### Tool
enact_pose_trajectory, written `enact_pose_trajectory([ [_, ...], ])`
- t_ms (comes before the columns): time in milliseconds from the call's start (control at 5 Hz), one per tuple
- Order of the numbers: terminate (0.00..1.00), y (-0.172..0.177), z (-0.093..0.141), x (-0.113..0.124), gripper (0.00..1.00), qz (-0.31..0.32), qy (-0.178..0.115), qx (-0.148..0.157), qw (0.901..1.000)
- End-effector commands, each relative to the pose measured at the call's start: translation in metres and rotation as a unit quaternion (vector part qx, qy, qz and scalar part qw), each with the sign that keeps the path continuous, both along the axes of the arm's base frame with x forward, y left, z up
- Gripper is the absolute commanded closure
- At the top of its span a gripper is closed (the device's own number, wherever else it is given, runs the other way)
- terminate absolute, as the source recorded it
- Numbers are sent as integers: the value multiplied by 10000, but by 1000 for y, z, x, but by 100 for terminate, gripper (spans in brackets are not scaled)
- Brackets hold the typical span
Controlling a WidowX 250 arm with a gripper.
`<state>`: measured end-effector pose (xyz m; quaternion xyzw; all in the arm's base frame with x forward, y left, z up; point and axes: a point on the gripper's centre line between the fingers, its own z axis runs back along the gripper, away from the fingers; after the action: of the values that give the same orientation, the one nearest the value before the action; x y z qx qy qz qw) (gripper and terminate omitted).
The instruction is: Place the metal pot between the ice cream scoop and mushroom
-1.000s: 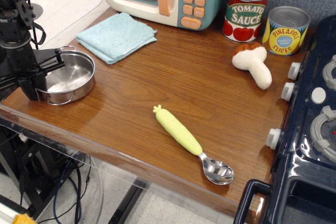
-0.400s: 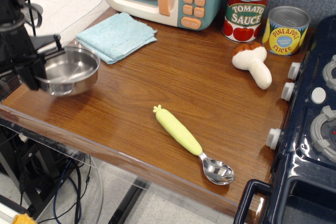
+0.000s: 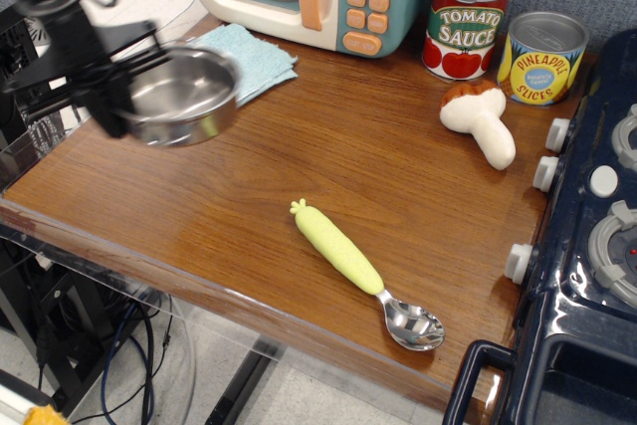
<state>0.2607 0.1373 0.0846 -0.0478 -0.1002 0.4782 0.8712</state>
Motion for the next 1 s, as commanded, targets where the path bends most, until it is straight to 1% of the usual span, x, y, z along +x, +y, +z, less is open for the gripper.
enact_pose_trajectory([
  [0,0,-59,19,18,100,-345,-244,-232,9988],
  [200,0,-105,8,26,100,-706,-186,-295,9969],
  [400,0,-142,-3,35,100,-899,-157,-76,9958],
  [600,0,-163,-18,42,100,-989,-85,-41,9951],
  [800,0,-174,-33,51,100,-1003,-22,30,9949],
])
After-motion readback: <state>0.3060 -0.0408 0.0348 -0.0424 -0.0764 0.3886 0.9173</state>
